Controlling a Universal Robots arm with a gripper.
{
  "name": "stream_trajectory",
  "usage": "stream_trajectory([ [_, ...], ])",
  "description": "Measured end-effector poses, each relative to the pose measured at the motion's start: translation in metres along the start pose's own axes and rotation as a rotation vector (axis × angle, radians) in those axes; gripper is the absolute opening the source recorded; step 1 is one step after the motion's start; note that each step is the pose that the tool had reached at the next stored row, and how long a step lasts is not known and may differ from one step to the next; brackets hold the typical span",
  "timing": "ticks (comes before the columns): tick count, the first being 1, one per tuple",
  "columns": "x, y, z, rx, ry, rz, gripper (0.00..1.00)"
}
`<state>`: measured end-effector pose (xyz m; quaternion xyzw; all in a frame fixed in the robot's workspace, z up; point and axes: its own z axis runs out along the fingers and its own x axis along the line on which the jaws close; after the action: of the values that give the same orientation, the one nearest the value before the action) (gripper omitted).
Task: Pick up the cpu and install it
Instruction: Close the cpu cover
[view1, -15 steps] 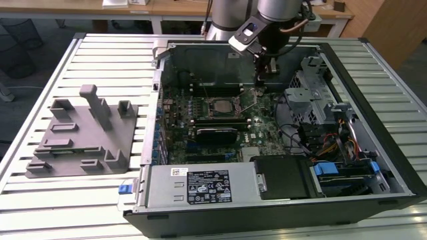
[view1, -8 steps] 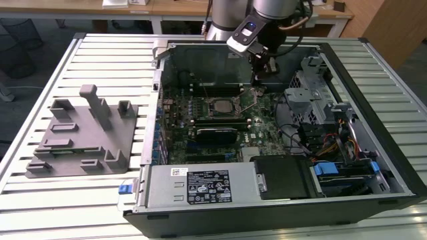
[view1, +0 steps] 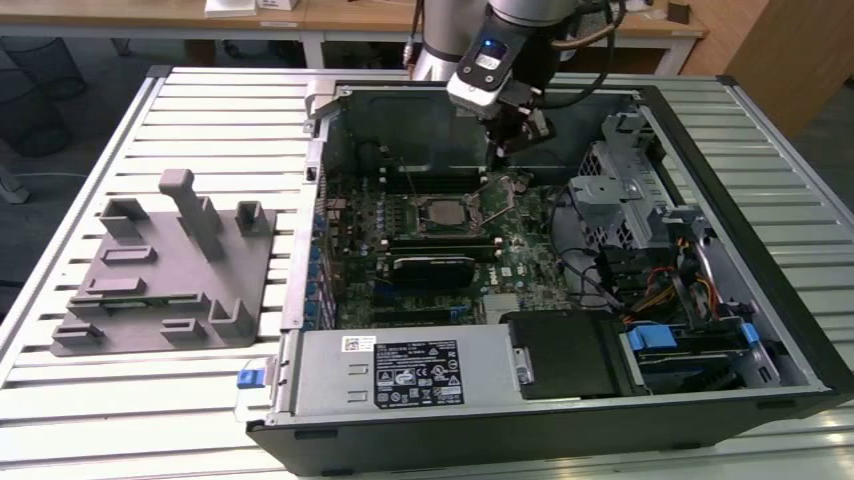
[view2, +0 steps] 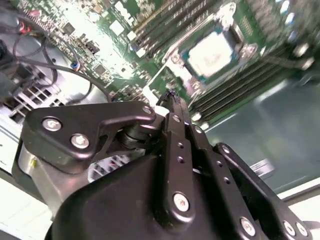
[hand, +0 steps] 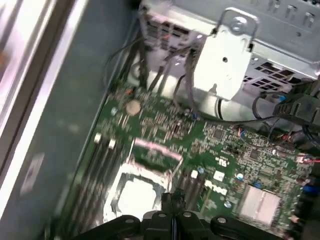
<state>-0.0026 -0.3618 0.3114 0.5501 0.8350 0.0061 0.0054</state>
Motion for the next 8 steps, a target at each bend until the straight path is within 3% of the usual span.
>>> stream_trajectory([
  [8, -0.0012, -0.0414, -0.0276, -0.0089, 0.01, -0.361, 0.11],
])
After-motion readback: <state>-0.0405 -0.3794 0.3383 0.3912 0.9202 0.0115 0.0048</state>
